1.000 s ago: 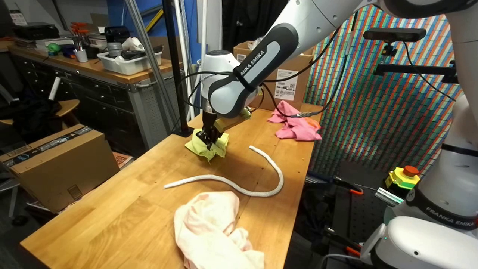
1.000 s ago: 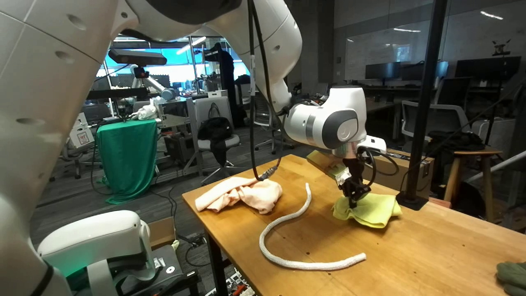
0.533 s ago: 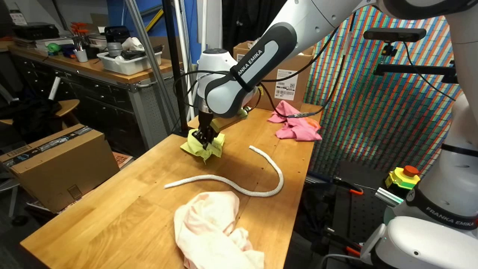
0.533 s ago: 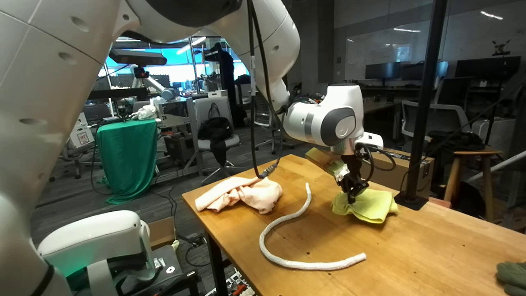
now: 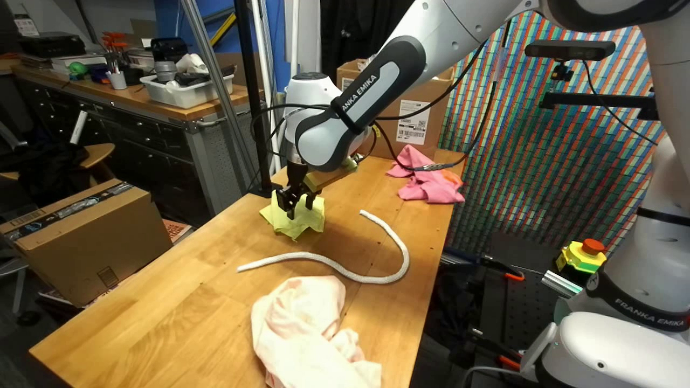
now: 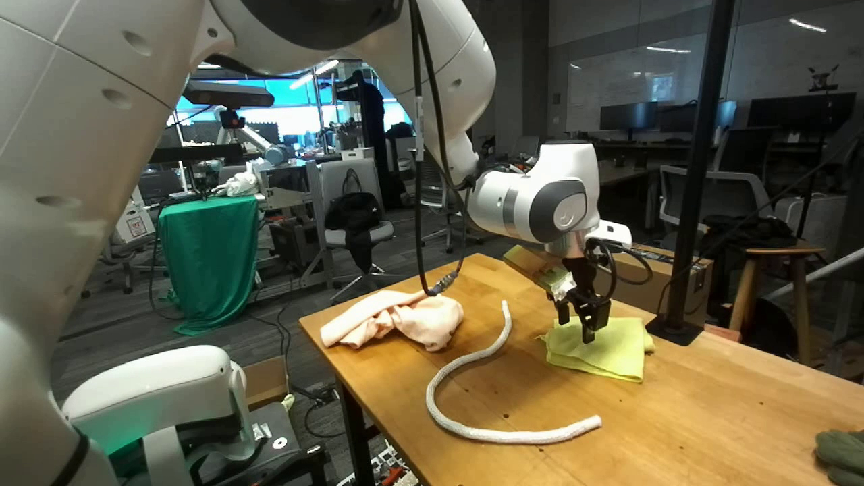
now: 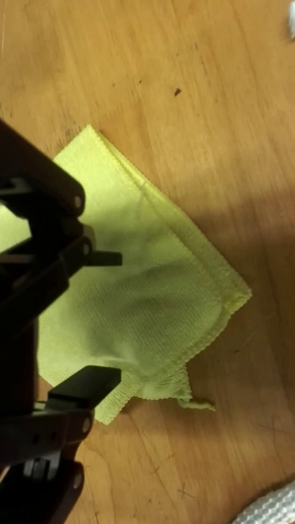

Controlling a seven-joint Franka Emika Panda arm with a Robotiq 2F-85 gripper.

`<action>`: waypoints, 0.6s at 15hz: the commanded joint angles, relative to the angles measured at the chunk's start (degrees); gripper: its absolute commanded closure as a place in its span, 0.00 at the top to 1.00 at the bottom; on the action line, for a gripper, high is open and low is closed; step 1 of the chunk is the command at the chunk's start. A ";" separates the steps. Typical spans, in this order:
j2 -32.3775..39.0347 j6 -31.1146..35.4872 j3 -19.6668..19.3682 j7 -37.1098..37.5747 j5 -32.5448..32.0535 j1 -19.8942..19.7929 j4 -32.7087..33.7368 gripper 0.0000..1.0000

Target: Move the pink t-shirt and the radish to the right, move the peach t-shirt to the left, move the white cable forwards, move the yellow towel backwards

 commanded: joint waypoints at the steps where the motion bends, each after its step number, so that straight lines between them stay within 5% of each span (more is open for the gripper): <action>1: -1.63 -3.01 -0.47 -0.34 0.18 -0.21 -0.51 0.98; 9: -13.94 -22.41 -0.01 -4.50 0.57 -3.81 -9.73 1.00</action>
